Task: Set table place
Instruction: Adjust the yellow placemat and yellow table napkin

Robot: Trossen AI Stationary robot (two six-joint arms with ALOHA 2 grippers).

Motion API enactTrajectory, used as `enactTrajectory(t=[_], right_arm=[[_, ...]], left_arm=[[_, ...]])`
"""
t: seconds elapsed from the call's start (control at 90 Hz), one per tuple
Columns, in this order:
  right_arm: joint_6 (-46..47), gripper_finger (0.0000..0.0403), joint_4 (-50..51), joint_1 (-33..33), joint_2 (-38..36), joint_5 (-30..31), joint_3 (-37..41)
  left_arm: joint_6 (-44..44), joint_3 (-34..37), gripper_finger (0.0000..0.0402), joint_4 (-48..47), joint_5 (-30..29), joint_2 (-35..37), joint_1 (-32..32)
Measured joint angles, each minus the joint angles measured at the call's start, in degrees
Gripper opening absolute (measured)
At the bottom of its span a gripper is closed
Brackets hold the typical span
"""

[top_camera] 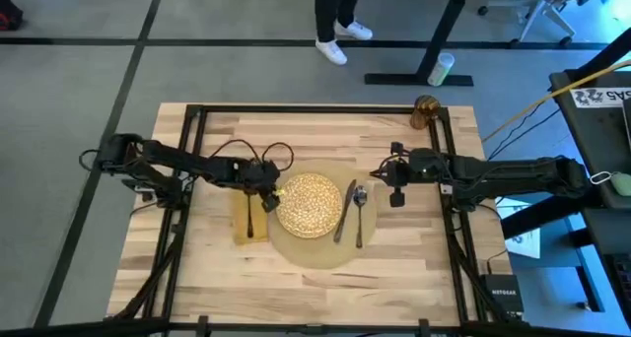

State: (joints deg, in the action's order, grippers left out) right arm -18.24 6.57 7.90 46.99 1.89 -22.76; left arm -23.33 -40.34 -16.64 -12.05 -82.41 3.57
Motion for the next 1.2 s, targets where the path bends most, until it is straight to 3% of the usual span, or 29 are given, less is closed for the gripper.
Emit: enactTrajectory(t=[0.156, 0.378, 0.7, 0.9, 1.2], right_arm=[[0.00, 0.0000, 0.02, 0.00, 0.01, -0.01, 0.00], [0.00, 0.0000, 0.05, 0.00, 0.02, -0.02, 0.00], [-0.04, 0.0000, 1.12, 0.00, 0.00, 0.00, -0.02], [-0.04, 0.0000, 1.37, 0.00, 0.01, -0.02, -0.02], [-0.07, 0.0000, 2.38, 0.00, 0.00, -0.02, -0.02]], left_arm=[[-4.01, -2.51, 0.0000, -12.31, -3.41, 2.51, -1.80], [-20.20, -2.62, 0.0000, -33.01, -6.49, 3.37, -5.32], [-36.03, -2.10, 0.0000, -45.85, -7.73, 3.60, -8.46], [-38.58, 0.26, 0.0000, -46.38, -8.07, 3.67, -7.54], [-33.48, 5.13, 0.0000, -32.91, -7.65, 3.67, -3.47]])
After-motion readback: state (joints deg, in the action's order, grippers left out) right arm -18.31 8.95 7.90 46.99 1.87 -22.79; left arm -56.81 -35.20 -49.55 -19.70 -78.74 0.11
